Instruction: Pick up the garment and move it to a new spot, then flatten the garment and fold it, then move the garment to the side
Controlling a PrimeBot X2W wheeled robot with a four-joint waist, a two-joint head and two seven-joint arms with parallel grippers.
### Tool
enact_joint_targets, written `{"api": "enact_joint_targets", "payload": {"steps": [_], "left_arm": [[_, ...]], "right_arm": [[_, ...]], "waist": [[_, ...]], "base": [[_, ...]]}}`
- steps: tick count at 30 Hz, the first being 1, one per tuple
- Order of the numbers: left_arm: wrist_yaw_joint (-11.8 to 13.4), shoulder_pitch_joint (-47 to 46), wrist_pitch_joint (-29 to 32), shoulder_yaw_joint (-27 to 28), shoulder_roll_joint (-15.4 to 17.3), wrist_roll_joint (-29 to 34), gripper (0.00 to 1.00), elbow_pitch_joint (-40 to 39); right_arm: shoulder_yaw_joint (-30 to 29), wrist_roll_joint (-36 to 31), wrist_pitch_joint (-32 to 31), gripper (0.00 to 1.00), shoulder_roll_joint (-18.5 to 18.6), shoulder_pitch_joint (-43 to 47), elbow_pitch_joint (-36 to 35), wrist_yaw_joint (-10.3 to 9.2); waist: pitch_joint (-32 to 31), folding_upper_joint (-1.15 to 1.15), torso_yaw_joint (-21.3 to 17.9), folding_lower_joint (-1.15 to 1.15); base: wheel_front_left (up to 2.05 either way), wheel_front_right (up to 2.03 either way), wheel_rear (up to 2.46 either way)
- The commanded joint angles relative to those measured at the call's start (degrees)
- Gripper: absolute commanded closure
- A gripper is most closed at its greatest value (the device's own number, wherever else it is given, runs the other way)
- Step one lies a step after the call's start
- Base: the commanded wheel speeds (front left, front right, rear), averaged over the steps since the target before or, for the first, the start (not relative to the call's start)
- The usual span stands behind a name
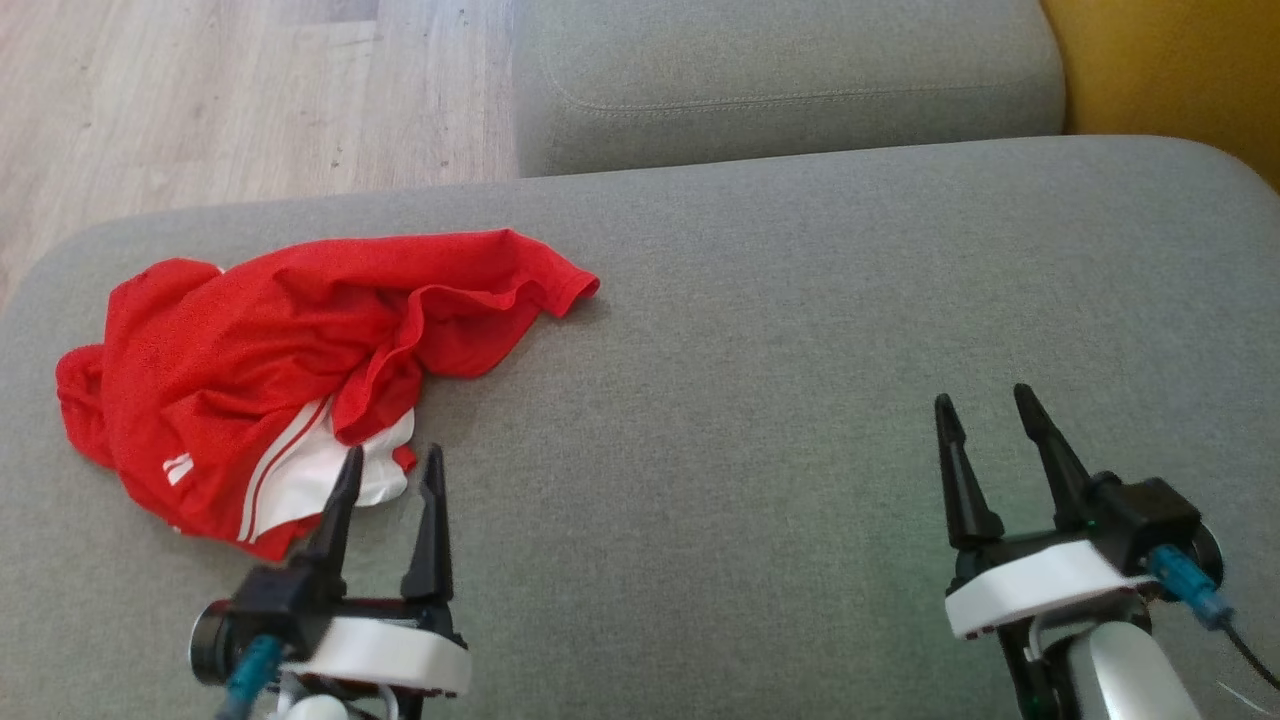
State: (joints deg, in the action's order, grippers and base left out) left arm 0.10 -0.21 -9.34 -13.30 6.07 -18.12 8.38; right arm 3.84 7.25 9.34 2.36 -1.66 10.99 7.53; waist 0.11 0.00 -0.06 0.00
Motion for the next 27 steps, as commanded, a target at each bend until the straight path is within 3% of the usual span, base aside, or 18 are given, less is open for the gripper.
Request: {"api": "enact_joint_targets", "payload": {"steps": [1, 14, 20, 27], "left_arm": [[1.04, -3.25, -1.05, 0.33, 1.31, 2.60, 0.00, -1.59], [6.65, -4.61, -3.06, -5.64, 4.19, 10.97, 0.00, 0.86], [5.17, -3.26, -4.07, -2.30, 1.68, 5.99, 0.00, -1.21], [1.55, -1.40, -5.25, 0.80, -0.32, 6.90, 0.00, -1.73]], "right_arm": [[1.65, -2.49, 1.03, 0.00, 0.44, -2.98, -2.41, -0.03], [3.48, -11.49, 3.05, 0.00, 0.47, -3.29, -3.22, -0.04], [2.80, -8.36, 4.06, 0.00, 0.49, -2.34, -3.95, -0.04], [2.76, -1.95, 5.25, 0.00, 0.51, -1.15, -1.98, -0.04]], "waist": [[-0.05, 0.00, 0.00, 0.00], [-0.48, 0.00, 0.06, 0.00], [-0.59, 0.00, 0.29, 0.00], [-0.83, 0.00, 0.46, 0.00]], "base": [[0.00, 0.00, 0.00], [0.00, 0.00, 0.00], [0.00, 0.00, 0.00], [0.00, 0.00, 0.00]]}}
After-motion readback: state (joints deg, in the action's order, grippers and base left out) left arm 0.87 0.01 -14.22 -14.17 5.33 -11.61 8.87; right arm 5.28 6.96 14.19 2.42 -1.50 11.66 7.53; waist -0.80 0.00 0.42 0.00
